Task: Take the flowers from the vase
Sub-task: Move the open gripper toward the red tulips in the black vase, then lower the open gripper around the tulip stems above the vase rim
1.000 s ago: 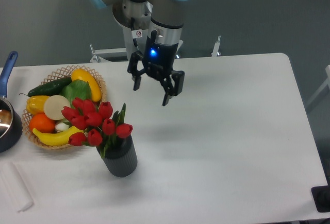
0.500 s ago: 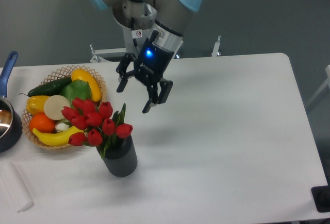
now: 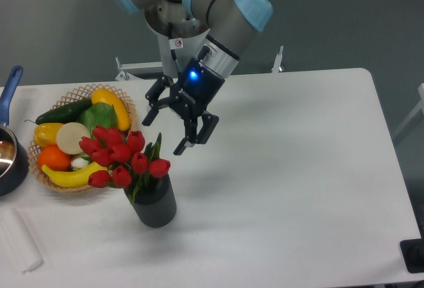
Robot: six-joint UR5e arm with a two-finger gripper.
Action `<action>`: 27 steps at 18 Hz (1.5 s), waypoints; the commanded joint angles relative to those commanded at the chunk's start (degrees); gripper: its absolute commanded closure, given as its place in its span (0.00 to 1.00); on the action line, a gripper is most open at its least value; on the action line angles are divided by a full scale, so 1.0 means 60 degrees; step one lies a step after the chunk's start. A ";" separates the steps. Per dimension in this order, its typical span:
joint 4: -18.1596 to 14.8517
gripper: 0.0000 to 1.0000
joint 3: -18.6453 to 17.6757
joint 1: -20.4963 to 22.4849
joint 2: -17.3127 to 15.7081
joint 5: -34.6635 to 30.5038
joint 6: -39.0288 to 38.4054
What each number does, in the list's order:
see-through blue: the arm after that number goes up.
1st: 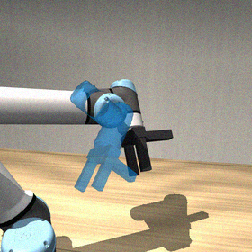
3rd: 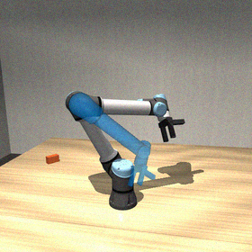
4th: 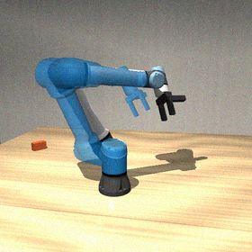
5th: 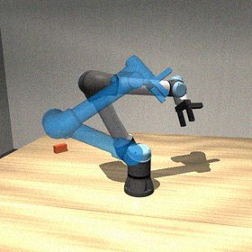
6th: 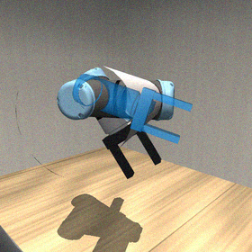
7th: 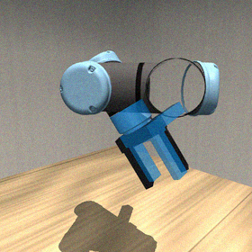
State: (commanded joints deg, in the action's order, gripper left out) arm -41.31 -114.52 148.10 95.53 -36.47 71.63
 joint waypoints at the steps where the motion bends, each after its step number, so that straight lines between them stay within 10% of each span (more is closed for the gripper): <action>1: 0.0000 0.00 0.0058 0.0000 0.0117 0.0000 -0.0015; 27: 0.0073 0.00 0.0206 -0.0674 0.0997 0.0102 -0.0015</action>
State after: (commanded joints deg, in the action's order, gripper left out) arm -40.87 -113.29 144.05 101.51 -35.86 71.54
